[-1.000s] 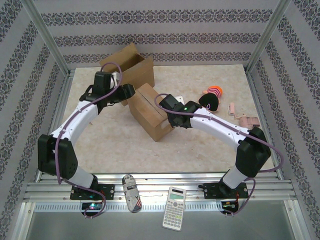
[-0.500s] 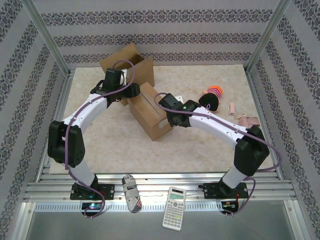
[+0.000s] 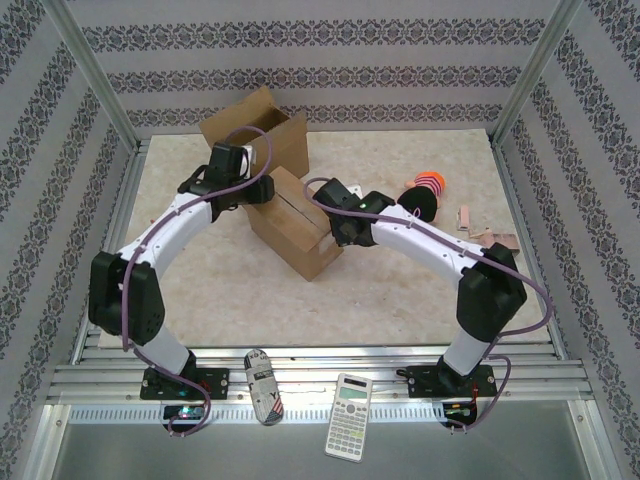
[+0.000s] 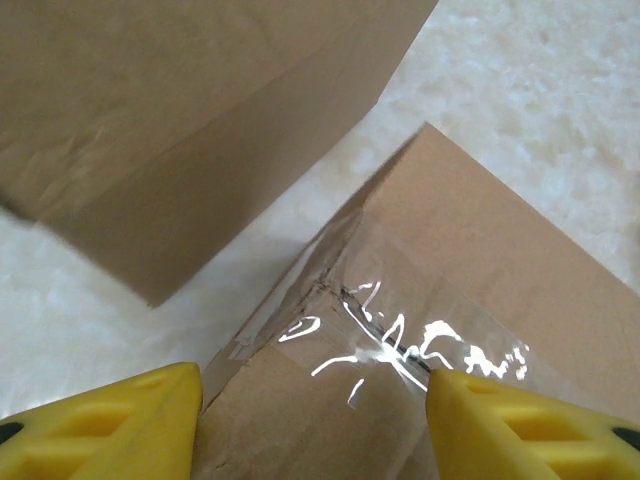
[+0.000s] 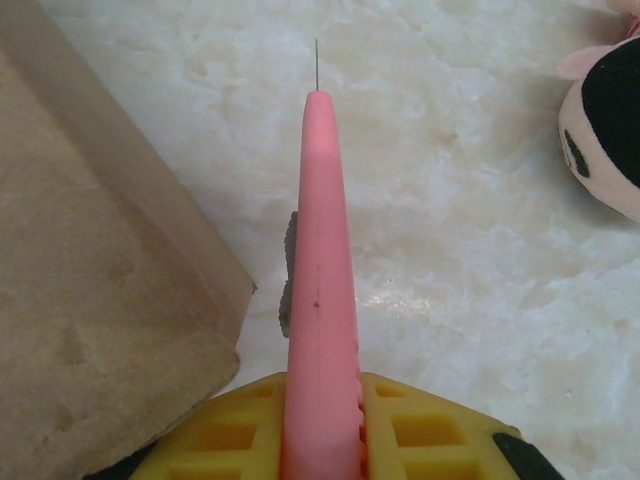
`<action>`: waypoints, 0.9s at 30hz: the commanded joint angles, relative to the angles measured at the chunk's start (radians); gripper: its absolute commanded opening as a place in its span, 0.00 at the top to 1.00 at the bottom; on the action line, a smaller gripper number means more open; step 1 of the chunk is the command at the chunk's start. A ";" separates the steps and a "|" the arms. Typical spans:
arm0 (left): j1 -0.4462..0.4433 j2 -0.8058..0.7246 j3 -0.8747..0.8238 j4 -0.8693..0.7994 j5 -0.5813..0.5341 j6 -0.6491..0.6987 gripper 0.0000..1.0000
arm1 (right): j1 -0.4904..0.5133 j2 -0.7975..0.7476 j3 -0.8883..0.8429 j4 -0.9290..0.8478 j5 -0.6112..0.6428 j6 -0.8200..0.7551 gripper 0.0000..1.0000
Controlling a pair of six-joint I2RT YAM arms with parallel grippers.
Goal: Unpack the express box
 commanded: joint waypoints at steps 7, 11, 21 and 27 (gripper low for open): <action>-0.056 -0.205 -0.152 -0.139 0.049 -0.054 0.39 | 0.008 0.054 0.071 0.083 -0.056 0.016 1.00; -0.056 -0.229 -0.162 -0.157 -0.002 -0.057 0.37 | 0.008 0.050 0.075 0.077 -0.052 0.018 1.00; -0.057 -0.294 -0.085 -0.246 -0.201 -0.079 0.11 | -0.004 0.025 0.058 0.080 -0.040 0.022 1.00; -0.057 -0.294 -0.054 -0.268 -0.245 -0.052 0.06 | -0.006 0.035 0.064 0.083 -0.045 0.029 1.00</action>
